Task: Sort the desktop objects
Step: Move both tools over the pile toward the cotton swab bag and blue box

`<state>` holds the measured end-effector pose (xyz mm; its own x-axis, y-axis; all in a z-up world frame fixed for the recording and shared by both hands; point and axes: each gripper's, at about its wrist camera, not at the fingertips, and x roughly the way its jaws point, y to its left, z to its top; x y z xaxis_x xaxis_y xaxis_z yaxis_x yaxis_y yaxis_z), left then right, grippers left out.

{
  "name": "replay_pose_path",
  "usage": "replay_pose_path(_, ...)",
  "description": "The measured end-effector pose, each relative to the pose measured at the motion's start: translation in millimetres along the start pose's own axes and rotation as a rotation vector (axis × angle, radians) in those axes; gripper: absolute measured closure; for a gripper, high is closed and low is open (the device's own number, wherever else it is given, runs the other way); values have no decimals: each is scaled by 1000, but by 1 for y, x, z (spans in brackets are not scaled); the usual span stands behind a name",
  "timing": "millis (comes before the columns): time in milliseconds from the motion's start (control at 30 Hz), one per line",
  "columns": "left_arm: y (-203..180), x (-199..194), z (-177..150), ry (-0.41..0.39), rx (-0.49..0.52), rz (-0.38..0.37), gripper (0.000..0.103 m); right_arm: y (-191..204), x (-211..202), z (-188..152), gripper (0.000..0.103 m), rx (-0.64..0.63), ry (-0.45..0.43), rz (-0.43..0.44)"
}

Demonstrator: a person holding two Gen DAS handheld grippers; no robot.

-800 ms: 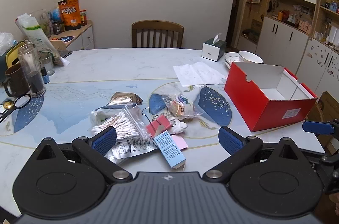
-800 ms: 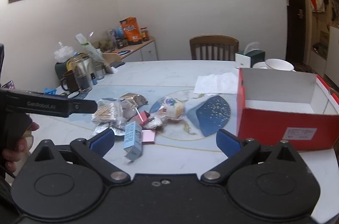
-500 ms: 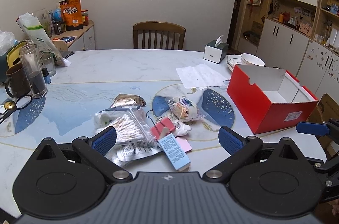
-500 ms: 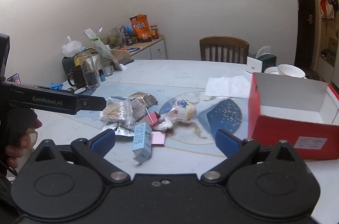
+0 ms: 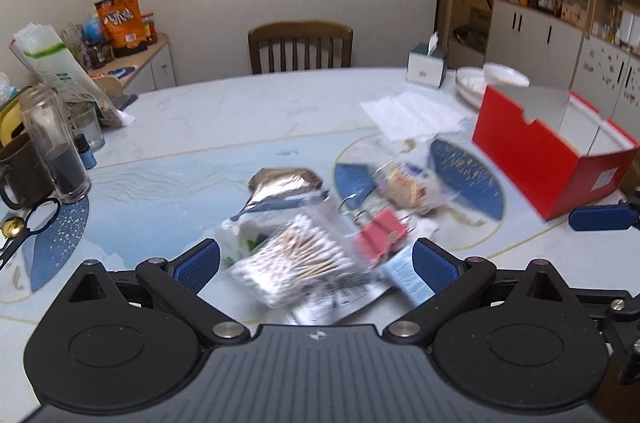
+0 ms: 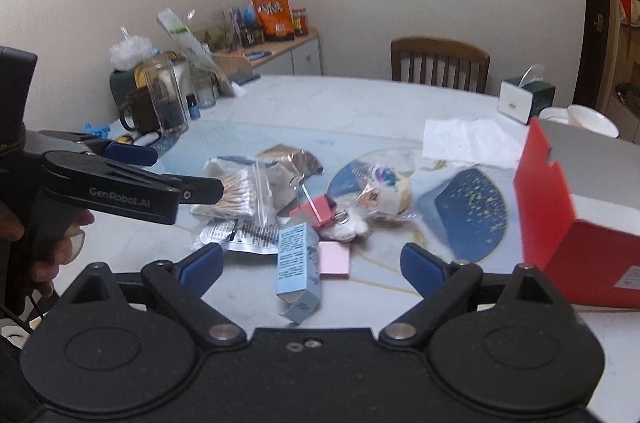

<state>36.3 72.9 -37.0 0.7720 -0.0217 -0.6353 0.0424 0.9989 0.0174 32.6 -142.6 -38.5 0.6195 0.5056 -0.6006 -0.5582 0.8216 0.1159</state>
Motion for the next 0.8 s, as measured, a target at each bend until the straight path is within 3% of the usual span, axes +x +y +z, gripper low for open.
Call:
replay_pose_path(367,18,35,-5,11,180,-94,0,21,45,0,14,46,93,-32)
replay_pose_path(567,24,46,-7,25,225,-132,0,26,61,1,19,64,129,-34)
replay_pose_path(800,23,53,-8,38,279,-173,10,31,76,0,23,67,167,-37)
